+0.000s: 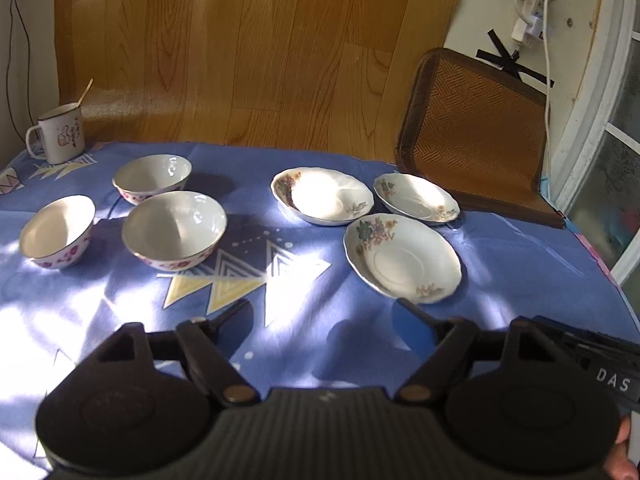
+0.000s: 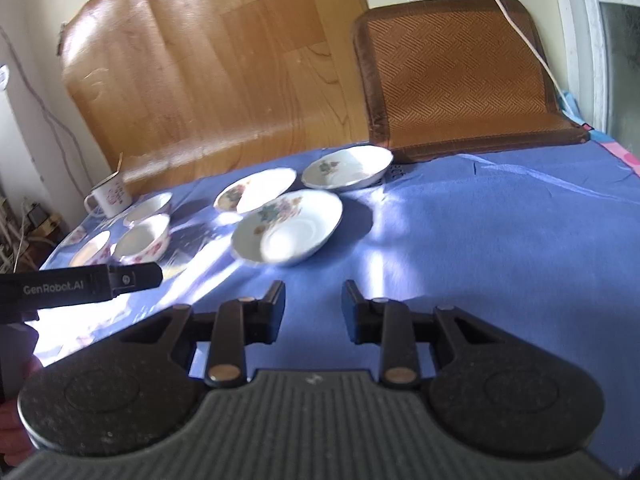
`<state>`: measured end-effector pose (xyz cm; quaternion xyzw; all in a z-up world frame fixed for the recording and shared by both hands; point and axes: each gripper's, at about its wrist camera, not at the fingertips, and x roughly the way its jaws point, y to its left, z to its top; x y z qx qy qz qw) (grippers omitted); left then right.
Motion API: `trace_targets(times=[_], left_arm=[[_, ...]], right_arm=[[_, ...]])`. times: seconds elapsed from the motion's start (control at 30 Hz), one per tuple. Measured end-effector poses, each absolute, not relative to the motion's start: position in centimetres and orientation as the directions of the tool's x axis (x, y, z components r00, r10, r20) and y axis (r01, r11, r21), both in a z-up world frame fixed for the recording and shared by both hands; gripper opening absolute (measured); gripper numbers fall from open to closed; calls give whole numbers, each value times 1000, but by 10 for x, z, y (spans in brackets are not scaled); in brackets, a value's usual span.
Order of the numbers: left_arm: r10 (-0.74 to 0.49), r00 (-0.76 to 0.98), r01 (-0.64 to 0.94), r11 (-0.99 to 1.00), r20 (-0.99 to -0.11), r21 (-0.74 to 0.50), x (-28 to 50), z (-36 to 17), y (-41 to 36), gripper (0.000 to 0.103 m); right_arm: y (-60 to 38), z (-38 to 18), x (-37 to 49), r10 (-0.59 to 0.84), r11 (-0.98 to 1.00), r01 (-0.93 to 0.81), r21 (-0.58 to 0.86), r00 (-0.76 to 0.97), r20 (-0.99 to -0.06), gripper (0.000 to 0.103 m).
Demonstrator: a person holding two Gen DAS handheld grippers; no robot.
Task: Organize plates and bowls
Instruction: 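Move both tools toward the large white floral plate, then close the left tool on the plate rim while the right tool grips beside it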
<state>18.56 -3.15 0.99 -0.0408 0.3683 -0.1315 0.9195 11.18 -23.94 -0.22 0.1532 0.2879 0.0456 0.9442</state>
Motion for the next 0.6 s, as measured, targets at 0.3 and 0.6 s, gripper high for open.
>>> trace_targets(times=[0.3,0.6], left_arm=[[-248,622,161,969,-743,-189,266,-16,-59,48],[-294,590,160,955,-752,-248,262,-24,-65,13]], right_arm=[[-255,-8,196,216,929,7,370,802,-557,36],[-254,-29,198,307,892,-3,452,736,-603,11]])
